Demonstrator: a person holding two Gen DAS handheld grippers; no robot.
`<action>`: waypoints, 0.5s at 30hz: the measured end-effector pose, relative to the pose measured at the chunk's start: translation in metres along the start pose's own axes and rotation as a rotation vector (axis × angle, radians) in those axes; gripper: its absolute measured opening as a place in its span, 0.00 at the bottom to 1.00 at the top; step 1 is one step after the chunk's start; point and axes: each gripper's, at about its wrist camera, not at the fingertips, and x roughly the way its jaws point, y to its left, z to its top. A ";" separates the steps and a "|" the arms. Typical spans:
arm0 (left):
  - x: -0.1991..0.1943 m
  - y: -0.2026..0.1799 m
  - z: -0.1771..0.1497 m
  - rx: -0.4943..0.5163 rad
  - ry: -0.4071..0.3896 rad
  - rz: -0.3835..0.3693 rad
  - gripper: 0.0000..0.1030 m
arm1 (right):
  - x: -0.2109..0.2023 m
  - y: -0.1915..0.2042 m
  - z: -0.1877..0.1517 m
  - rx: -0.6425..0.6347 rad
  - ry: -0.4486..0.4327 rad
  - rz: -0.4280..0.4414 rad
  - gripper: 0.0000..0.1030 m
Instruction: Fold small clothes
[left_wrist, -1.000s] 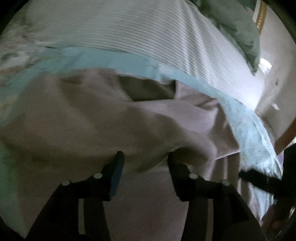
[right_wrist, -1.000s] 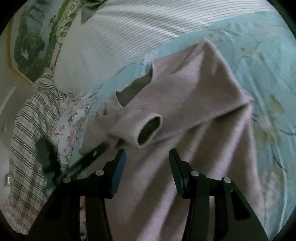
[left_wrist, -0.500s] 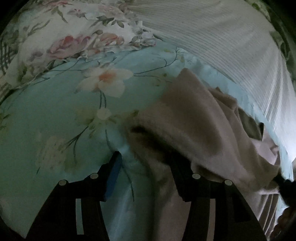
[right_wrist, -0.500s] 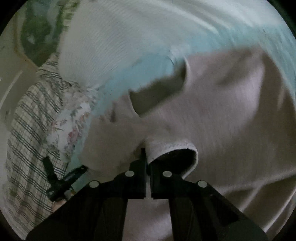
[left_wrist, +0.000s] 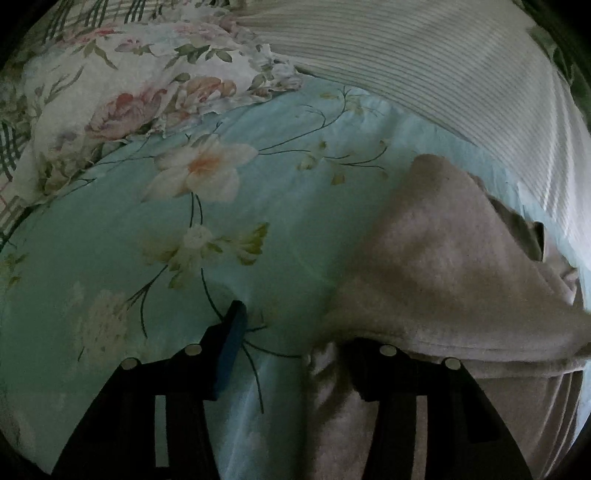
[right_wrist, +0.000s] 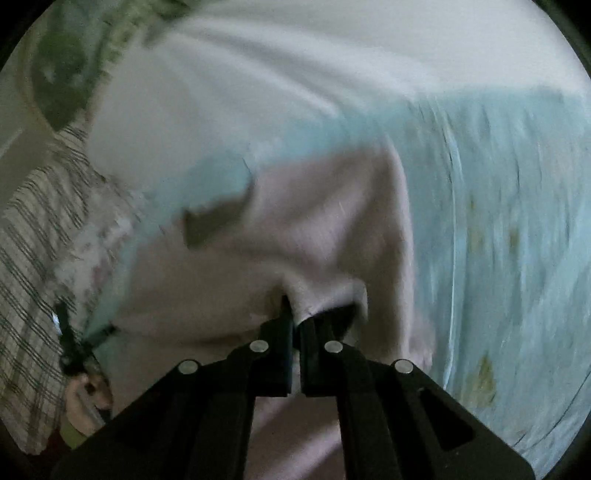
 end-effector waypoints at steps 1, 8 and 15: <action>-0.001 0.001 -0.001 -0.004 -0.002 0.000 0.45 | 0.001 -0.002 -0.006 0.011 0.023 -0.016 0.05; -0.006 0.012 -0.011 -0.049 -0.042 -0.016 0.45 | -0.051 0.030 -0.013 -0.036 -0.084 -0.064 0.43; -0.018 0.010 -0.021 -0.064 -0.099 0.001 0.47 | 0.022 0.146 0.050 -0.214 0.013 0.277 0.64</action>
